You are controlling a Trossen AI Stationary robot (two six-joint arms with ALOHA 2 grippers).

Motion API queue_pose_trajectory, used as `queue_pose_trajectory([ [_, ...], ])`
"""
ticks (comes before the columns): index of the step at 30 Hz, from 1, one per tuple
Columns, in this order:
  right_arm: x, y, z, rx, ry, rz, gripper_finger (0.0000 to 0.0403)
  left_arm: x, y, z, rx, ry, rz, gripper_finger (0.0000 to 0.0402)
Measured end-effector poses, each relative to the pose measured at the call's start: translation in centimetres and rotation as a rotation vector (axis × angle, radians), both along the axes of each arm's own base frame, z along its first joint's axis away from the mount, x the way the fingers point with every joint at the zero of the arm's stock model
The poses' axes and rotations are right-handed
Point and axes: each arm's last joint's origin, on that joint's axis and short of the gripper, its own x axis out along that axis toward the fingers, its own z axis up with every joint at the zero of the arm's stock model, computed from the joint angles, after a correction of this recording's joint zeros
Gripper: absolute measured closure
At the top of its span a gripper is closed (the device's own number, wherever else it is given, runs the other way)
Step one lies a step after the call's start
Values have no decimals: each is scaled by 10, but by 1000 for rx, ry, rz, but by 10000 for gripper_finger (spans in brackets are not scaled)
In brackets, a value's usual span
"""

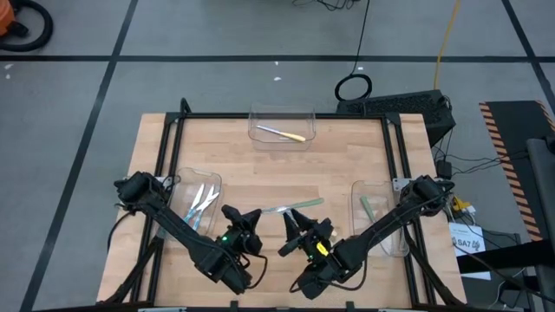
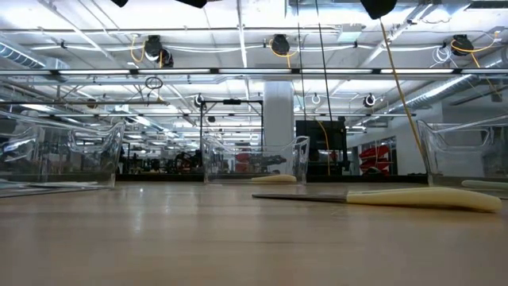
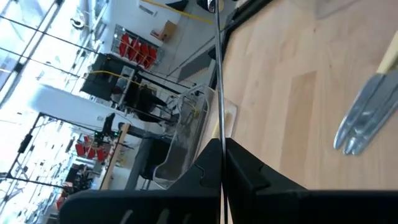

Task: Sort silverware by color (type)
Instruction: Put the left green knife into the bottom right transparent bin

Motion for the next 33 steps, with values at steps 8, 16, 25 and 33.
queue_pose_trajectory([
  [8, 1, -2, 0, 23, -33, -5, 267, 2, 2, -1, -13, 27, 4, 396],
  [16, 7, -12, 0, 19, -25, -32, 268, -1, -2, -1, -5, 37, -13, 396],
  [25, 9, -13, 0, 83, -85, -18, 283, -1, 2, -1, -7, 35, 6, 396],
  [33, 2, -3, 0, 176, -239, -5, 284, -5, 1, -1, 0, 41, 6, 396],
])
